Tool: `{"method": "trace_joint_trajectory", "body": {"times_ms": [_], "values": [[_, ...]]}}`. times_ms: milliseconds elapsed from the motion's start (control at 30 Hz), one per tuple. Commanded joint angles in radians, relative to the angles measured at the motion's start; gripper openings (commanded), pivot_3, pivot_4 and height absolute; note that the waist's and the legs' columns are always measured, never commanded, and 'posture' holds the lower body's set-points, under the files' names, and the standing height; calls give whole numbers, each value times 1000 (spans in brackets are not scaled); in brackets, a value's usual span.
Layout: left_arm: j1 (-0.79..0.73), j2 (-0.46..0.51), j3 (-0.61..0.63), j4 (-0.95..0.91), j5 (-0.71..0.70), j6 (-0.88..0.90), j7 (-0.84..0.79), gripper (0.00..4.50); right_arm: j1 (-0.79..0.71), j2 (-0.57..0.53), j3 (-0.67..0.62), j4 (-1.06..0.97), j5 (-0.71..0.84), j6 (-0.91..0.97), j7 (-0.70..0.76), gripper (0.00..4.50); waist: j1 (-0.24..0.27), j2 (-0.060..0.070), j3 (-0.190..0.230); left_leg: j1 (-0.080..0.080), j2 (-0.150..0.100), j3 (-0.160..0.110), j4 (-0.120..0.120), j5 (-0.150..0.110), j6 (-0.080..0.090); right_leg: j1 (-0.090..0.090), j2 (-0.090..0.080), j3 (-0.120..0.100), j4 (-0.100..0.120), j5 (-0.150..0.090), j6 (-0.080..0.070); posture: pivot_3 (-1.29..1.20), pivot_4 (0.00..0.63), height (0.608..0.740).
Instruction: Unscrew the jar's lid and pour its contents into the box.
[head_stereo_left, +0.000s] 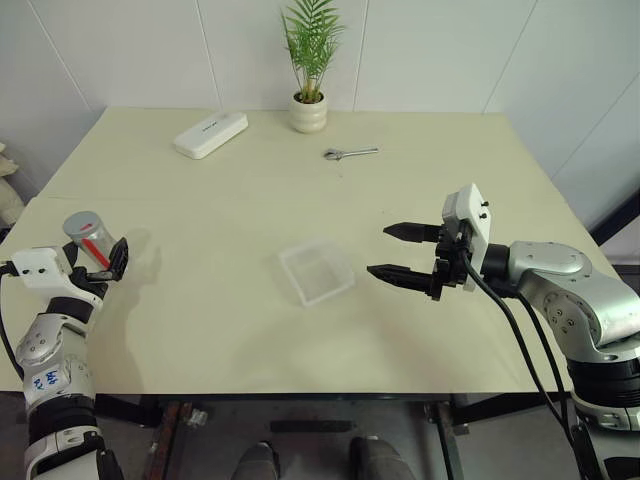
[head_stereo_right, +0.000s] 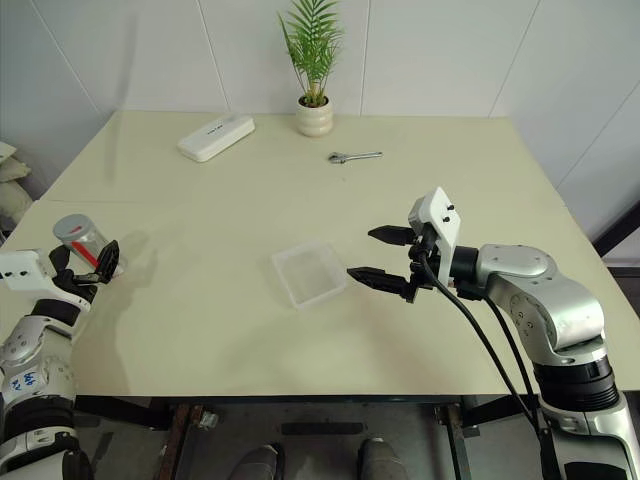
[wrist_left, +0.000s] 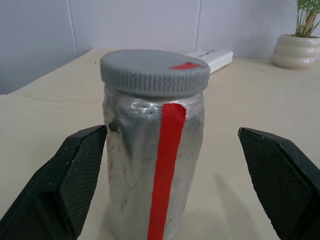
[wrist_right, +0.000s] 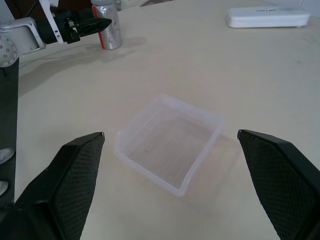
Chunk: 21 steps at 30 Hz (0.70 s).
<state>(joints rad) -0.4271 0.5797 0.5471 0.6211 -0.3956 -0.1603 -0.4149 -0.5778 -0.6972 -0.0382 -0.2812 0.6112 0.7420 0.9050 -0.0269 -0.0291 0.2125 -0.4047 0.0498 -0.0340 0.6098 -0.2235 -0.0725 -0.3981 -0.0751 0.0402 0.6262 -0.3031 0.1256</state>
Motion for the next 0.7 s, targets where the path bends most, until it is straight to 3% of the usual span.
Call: {"method": "trace_joint_trajectory", "body": {"times_ms": [33,267,367,567,700], "values": [[-37,33,1,46,9,-52,-20,4482,-15,-1,-6,-10,0,-21,5,4500,-1,0,0,0,0,0,0,0,0,0,0,0,0,0,0,0,150,740],[-83,36,-6,112,10,-95,-37,4482,-32,1,1,13,-16,-33,15,4500,0,0,0,0,0,0,0,0,0,0,0,0,0,0,0,0,150,740],[-93,38,-4,125,6,-116,-48,3857,-38,5,4,21,-22,-37,17,4500,-1,0,0,0,0,0,0,0,0,0,0,0,0,0,0,0,150,740],[-97,44,-4,139,6,-131,-54,1997,-44,6,9,32,-28,-41,15,4500,0,0,0,0,0,0,0,0,0,0,0,0,0,0,0,0,150,740],[-90,47,0,137,3,-136,-59,1945,-44,5,9,32,-29,-41,13,4500,0,0,0,0,0,0,0,0,0,0,0,0,0,0,0,0,150,740]]}}
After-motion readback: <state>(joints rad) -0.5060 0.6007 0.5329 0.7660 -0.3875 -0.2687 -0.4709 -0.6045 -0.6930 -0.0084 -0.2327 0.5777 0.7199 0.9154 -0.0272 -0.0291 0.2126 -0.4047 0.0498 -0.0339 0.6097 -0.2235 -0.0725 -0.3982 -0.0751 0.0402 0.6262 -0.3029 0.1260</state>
